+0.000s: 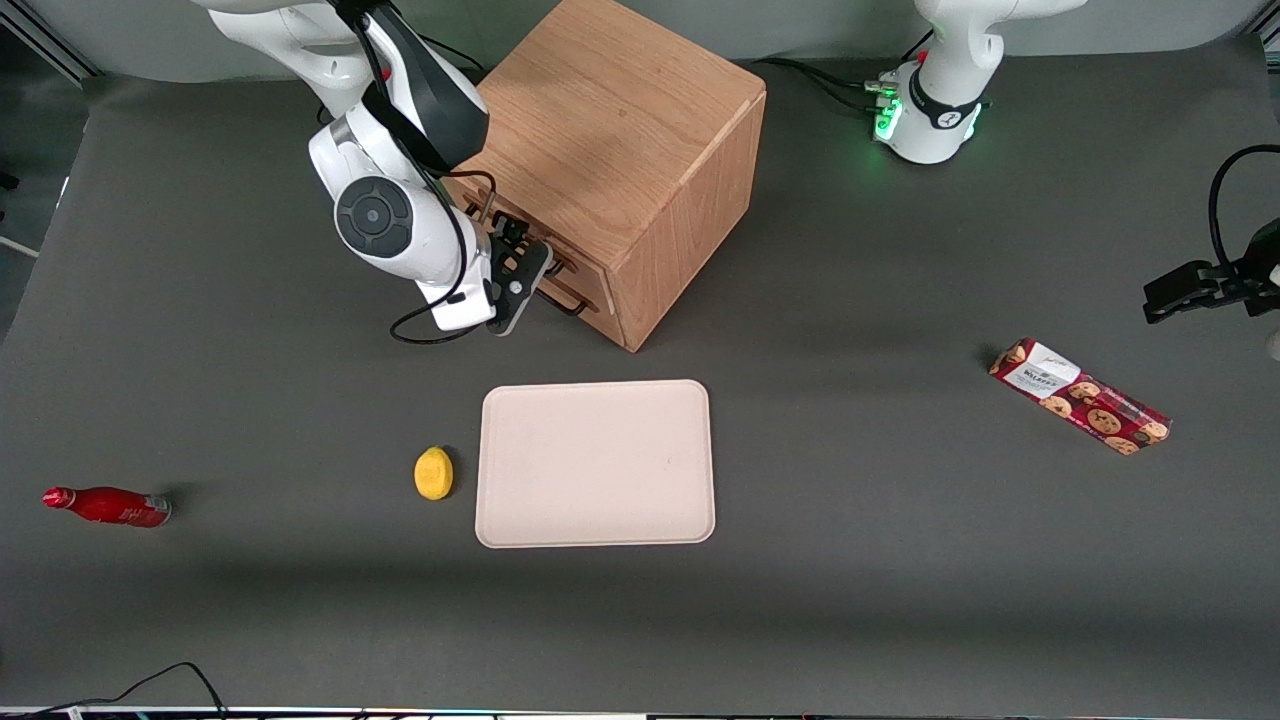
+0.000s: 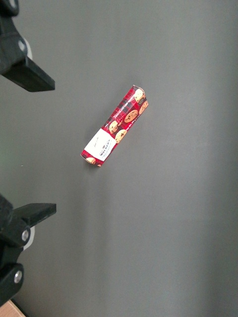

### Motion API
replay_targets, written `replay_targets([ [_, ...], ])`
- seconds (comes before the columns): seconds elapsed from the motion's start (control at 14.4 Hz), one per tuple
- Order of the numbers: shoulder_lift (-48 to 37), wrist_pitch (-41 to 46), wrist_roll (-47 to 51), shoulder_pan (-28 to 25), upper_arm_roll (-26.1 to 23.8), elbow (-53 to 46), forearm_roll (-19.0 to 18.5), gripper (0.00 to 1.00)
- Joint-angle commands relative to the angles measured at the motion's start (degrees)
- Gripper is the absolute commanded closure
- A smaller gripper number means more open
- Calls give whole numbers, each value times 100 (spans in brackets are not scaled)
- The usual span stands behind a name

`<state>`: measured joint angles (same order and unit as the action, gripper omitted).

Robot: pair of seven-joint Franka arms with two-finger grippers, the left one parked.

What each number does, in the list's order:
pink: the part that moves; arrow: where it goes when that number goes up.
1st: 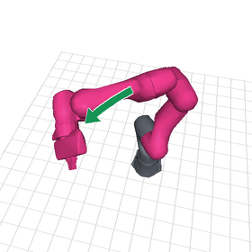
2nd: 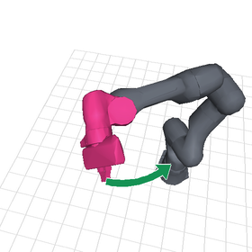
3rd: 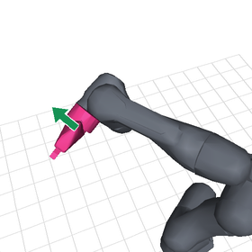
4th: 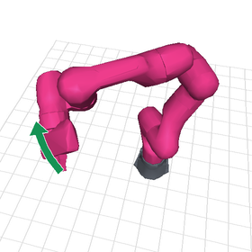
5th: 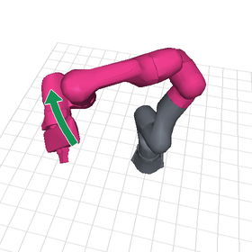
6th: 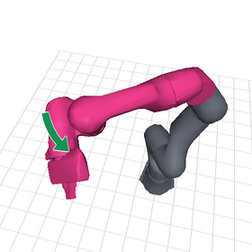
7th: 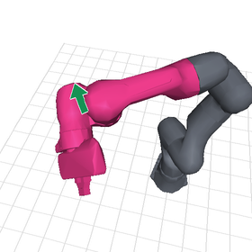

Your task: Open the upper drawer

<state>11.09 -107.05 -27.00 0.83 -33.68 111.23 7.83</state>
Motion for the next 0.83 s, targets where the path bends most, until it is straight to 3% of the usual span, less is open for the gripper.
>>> replay_targets([
  [0.0, 68, -176, -51, 67, -60, 84, 122, 0],
  [0.76, 157, -352, -112, 102, 36, 48, 52, 0],
])
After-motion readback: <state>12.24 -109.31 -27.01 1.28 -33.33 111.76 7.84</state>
